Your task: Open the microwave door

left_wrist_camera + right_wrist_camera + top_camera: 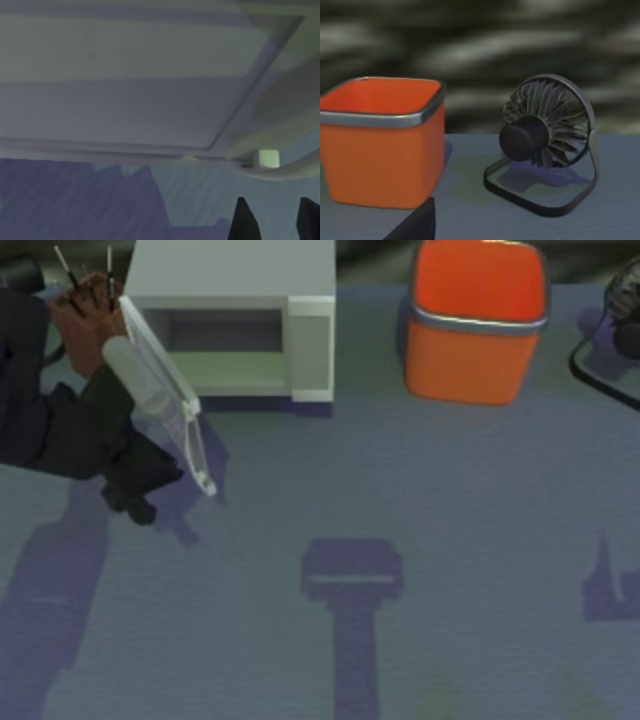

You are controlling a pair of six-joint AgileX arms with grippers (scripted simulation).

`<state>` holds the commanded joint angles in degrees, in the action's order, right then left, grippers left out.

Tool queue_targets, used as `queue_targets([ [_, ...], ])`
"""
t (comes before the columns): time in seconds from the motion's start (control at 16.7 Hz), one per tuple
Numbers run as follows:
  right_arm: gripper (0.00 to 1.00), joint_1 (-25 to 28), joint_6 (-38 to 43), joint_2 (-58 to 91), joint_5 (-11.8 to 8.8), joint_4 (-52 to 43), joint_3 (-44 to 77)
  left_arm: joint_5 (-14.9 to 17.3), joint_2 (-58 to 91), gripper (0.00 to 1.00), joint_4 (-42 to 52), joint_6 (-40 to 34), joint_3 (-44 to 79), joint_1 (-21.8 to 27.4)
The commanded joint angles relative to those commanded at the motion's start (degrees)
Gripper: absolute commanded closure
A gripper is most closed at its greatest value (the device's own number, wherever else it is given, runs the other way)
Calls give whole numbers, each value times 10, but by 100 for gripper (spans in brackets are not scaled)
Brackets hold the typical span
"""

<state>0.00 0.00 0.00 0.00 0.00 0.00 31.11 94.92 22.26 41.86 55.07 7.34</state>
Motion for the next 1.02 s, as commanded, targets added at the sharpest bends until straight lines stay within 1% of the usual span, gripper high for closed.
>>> queue_targets([
  [0.36, 0, 0, 0, 0, 0, 0, 0, 0, 0, 2, 0, 0, 0, 0],
  [0.42, 0, 0, 0, 0, 0, 0, 0, 0, 0, 0, 0, 0, 0, 0],
  [1.02, 0, 0, 0, 0, 0, 0, 0, -2, -10, 0, 8, -1, -2, 0],
])
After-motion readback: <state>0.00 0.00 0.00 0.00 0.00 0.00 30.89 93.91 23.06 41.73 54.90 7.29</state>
